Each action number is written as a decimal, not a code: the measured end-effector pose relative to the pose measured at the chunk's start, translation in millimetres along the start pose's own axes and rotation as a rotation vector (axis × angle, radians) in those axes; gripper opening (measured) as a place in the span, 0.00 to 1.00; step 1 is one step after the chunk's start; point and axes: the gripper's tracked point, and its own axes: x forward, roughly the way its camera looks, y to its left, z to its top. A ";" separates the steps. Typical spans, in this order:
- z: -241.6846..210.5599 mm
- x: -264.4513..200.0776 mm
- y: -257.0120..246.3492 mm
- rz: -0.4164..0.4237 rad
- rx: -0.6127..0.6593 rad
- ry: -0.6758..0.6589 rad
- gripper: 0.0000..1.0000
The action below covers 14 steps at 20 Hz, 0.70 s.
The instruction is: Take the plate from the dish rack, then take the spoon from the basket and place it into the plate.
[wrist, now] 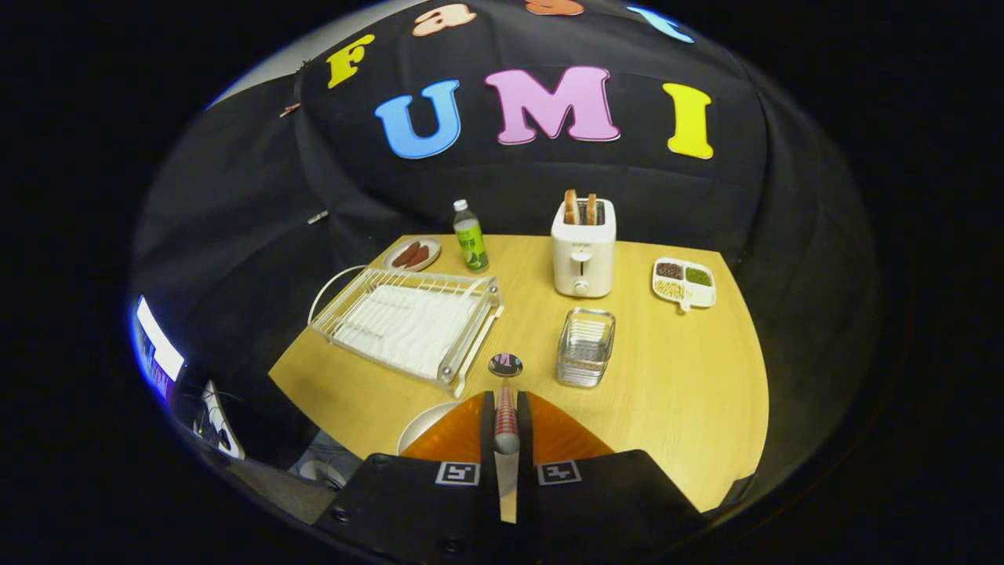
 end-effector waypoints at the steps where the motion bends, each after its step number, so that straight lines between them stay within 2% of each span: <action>1: -17.0 5.6 7.8 0.008 -0.002 0.026 0.12; 6: -93.4 45.7 22.5 -0.013 -0.058 0.185 0.12; 14: -113.0 63.1 39.5 0.003 -0.115 0.219 0.12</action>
